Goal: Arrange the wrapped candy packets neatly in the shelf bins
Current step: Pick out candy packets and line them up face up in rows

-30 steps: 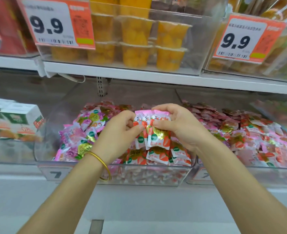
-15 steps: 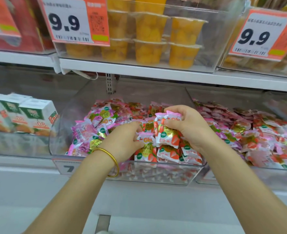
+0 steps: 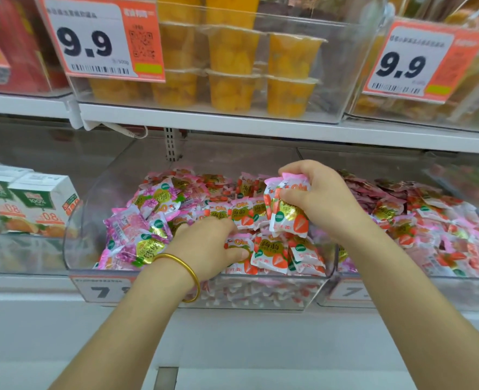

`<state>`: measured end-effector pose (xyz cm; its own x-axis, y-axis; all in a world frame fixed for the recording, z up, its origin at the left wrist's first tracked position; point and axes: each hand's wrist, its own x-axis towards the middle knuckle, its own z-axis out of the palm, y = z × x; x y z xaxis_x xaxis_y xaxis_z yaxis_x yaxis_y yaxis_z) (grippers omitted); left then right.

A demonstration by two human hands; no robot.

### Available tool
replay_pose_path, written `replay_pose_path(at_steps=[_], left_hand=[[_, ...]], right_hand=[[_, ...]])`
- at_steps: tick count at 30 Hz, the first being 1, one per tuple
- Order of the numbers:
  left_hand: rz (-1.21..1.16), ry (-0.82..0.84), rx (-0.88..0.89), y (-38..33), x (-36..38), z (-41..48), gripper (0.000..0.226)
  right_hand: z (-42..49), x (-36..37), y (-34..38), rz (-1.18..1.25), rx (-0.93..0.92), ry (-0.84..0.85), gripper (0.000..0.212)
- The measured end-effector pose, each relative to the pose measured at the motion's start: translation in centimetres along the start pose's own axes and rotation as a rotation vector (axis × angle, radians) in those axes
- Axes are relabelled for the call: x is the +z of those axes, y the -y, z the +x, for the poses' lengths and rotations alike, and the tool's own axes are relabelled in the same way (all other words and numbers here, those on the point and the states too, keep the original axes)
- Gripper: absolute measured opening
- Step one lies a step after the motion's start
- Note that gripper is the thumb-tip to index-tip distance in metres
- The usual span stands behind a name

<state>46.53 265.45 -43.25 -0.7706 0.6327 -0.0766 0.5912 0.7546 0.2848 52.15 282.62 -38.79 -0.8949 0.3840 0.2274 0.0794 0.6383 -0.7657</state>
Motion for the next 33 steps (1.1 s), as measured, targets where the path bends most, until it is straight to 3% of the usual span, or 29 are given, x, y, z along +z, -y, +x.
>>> replay_pose_path(at_steps=[3,9,14,19,22,26,31,33], left_hand=[[0.064,-0.047,-0.005,0.1,0.0,0.0,0.043],[-0.045,-0.103,-0.004,0.1,0.0,0.8,0.032],[-0.144,-0.266,-0.107,0.8,-0.5,1.8,0.029],[-0.162,-0.377,-0.206,2.1,-1.0,2.2,0.029],[-0.135,-0.347,-0.211,2.1,-0.9,2.4,0.027],[-0.135,-0.247,-0.198,1.7,-0.7,2.9,0.027],[-0.092,-0.155,-0.164,1.9,-0.4,4.2,0.031],[-0.069,-0.102,-0.124,1.9,0.0,4.4,0.03]], right_hand=[[0.0,-0.2,-0.3,-0.08,-0.04,-0.015,0.035],[0.4,0.2,-0.2,-0.018,0.021,0.001,0.036],[2.0,2.5,0.0,0.086,0.108,0.067,0.037],[4.7,5.0,0.8,0.026,0.148,0.096,0.039],[6.2,5.7,1.2,0.037,0.19,0.115,0.029],[7.3,6.4,0.9,-0.013,0.219,0.177,0.033],[7.3,7.9,0.1,-0.515,0.021,0.287,0.047],[7.5,7.5,-0.1,-0.567,-0.021,0.293,0.048]])
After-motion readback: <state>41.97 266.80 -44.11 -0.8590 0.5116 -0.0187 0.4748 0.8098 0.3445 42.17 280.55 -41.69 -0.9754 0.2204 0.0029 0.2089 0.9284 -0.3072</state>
